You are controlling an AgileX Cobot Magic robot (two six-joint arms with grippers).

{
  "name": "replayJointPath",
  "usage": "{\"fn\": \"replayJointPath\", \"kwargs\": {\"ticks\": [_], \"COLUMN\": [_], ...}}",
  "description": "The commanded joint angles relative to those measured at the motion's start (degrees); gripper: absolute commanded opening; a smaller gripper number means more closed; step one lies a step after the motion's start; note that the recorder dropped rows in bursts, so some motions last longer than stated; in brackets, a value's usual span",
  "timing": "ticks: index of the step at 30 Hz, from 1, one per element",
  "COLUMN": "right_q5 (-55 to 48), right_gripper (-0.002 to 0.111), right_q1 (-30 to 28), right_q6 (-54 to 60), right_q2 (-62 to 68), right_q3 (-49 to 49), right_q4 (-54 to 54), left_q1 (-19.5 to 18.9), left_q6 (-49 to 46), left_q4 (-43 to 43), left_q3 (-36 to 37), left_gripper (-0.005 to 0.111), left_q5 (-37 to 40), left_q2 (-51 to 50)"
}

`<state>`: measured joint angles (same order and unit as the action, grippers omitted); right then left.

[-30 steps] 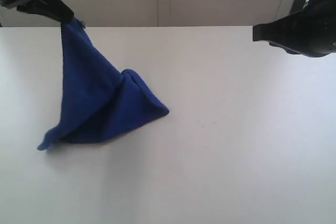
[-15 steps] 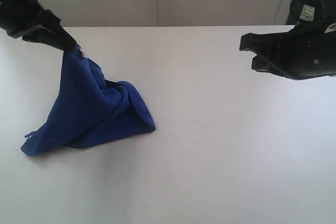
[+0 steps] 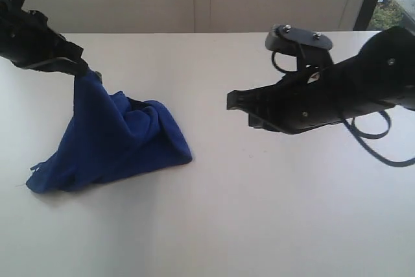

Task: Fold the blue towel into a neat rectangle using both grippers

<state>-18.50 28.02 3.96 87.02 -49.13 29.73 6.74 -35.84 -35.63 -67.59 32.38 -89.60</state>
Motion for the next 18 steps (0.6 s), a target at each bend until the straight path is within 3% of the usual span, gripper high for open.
{"fn": "replayJointPath", "kwargs": {"ticks": [1, 6, 18], "right_q5": [-0.5, -1.4, -0.7], "right_gripper": [0.000, 0.000, 0.000], "right_q1": [3.5, 6.0, 11.6], "right_q6": [0.9, 0.9, 1.9], "right_q2": [3.2, 7.6, 21.2], "right_q3": [-4.5, -9.9, -19.8], "right_q4": [0.4, 0.5, 0.5], "left_q1": [-0.2, -0.2, -0.2], "left_q6": [-0.1, -0.4, -0.4], "left_q4": [0.0, 0.1, 0.1], "left_q3": [0.8, 0.8, 0.8], "left_gripper": [0.000, 0.000, 0.000], "left_q5": [-3.7, -8.8, -12.3], "left_q2": [-0.1, -0.1, -0.1]}}
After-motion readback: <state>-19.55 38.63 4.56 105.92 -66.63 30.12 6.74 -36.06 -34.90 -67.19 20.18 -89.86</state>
